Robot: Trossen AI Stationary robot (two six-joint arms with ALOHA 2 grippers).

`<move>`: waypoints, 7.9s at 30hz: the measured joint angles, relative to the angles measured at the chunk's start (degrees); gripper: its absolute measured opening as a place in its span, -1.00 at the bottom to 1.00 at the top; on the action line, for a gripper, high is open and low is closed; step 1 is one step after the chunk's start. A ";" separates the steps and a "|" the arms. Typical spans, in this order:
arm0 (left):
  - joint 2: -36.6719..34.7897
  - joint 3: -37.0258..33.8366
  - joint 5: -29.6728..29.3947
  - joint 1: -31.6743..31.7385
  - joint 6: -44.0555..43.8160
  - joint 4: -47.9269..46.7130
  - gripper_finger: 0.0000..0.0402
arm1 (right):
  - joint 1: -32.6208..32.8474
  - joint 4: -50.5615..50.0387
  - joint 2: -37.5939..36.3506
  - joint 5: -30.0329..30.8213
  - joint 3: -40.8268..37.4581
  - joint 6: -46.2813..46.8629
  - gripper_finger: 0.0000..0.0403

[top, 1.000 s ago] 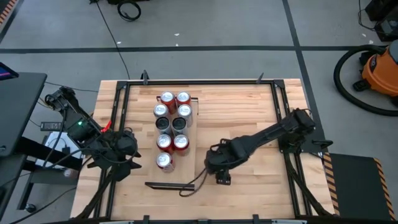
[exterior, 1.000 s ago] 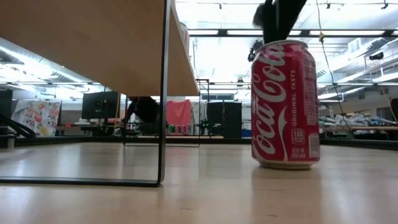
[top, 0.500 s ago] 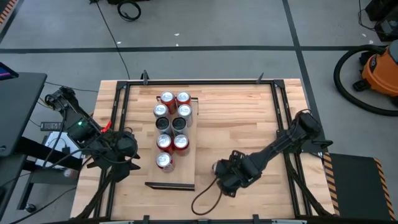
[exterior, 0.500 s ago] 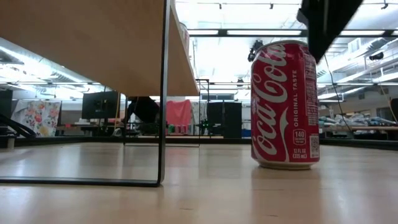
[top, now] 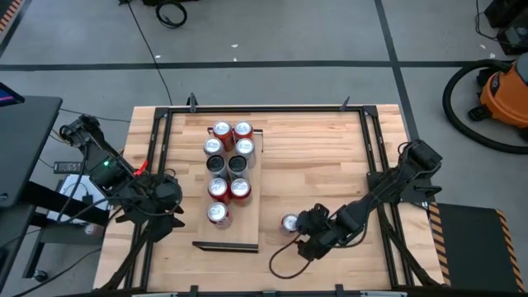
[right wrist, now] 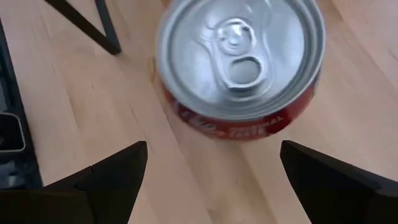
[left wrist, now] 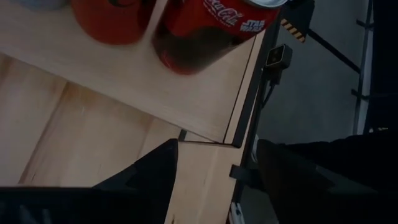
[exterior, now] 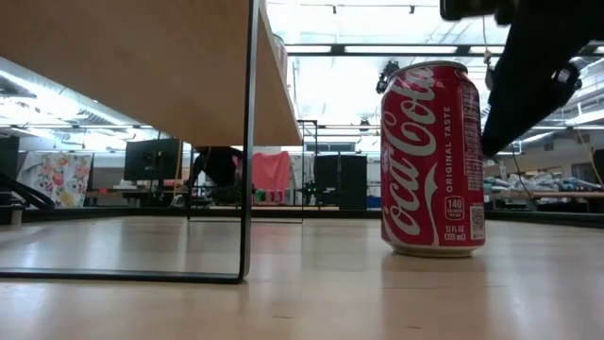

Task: Pick and place cans onto a shelf
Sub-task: Put the red and white soda can on the shelf aligned with the other red and white pattern soda can, then adjust the red-silver soda can on the shelf

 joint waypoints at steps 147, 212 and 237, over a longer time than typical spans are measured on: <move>-0.29 9.20 -30.16 5.79 9.26 -25.67 0.04 | -23.58 -11.82 0.62 -1.22 44.97 -46.07 0.73; -17.45 -24.25 -29.93 40.35 34.11 20.69 -0.10 | -29.66 -15.73 -0.12 2.09 44.88 -40.86 0.73; -15.70 -25.69 -16.20 44.41 36.84 30.99 -0.10 | -29.56 -18.15 -0.61 2.14 44.86 -40.47 0.73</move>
